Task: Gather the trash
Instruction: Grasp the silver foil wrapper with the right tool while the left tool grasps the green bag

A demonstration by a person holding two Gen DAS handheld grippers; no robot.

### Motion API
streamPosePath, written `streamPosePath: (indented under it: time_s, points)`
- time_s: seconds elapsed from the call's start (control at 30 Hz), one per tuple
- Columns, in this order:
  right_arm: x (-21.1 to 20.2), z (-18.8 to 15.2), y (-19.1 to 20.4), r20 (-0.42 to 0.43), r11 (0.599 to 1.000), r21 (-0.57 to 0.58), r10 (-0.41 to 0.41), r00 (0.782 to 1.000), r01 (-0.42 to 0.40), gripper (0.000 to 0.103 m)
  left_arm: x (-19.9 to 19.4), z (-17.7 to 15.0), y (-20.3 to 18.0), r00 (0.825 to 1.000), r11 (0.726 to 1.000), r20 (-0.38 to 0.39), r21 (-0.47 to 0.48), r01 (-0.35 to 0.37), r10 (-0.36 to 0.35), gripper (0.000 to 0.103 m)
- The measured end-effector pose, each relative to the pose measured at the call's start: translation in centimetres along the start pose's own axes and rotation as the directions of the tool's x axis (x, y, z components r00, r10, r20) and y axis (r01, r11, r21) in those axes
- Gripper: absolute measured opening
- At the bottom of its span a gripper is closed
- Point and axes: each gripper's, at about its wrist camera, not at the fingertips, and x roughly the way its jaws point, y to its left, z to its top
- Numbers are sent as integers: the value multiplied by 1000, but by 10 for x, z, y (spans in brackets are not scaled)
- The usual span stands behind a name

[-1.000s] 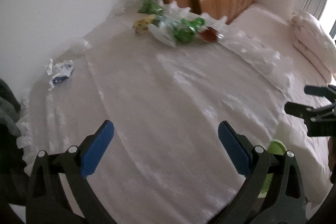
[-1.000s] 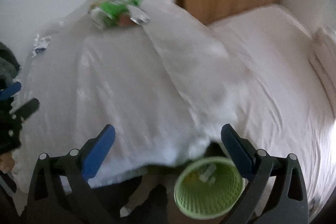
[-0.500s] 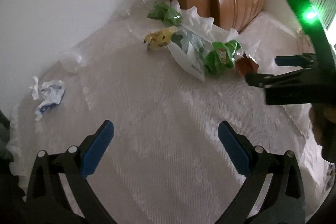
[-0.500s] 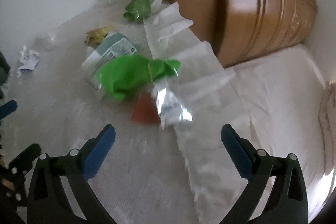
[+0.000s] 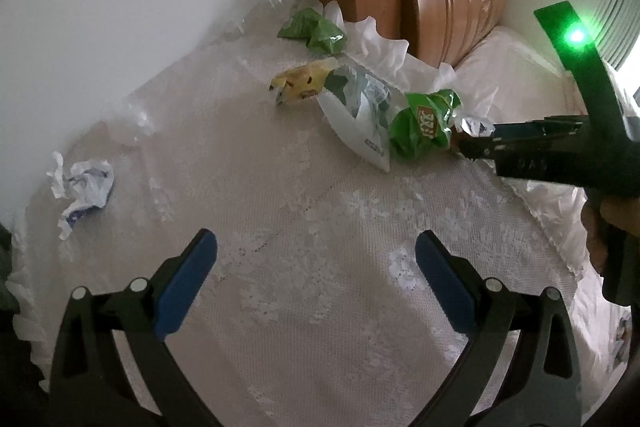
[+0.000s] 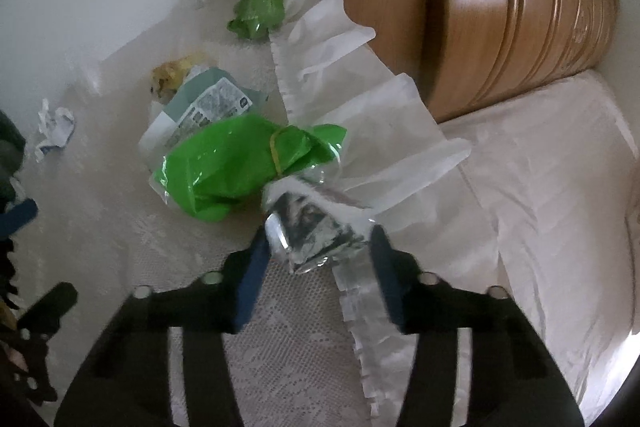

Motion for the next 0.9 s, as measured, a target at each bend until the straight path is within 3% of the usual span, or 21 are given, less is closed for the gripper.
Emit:
streamPosePath:
  time_s: [0.43,0.7,0.9]
  points:
    - [-22,-12,-14,47,998,56,34,998,-36,44,-9,3,-12,1000,1000,24,22,4,-4,95]
    - [-60,-60,-25,70,994,108,27,997,-34,44,8,42,-57,996,988,37,141,70,-76,95]
    - [-77,-96,-42,64,984,177,23,998,-34,44,47,70,-100,999,957,26,288,39,-48,92]
